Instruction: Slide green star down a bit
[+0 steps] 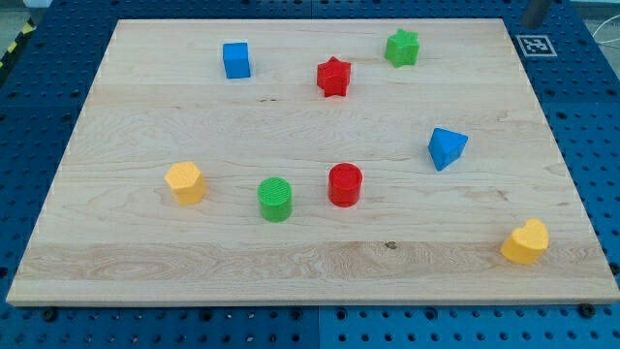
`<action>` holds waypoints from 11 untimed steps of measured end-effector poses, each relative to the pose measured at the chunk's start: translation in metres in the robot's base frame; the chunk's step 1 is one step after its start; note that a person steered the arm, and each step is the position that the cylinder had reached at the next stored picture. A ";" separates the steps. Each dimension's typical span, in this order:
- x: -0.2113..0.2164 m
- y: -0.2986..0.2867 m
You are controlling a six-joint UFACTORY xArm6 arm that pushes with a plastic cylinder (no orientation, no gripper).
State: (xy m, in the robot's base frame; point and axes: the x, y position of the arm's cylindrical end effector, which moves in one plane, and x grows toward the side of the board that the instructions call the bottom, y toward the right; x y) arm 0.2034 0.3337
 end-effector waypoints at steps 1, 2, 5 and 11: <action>0.000 -0.013; 0.000 -0.023; 0.000 -0.034; -0.012 -0.102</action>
State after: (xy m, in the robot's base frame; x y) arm 0.1914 0.2313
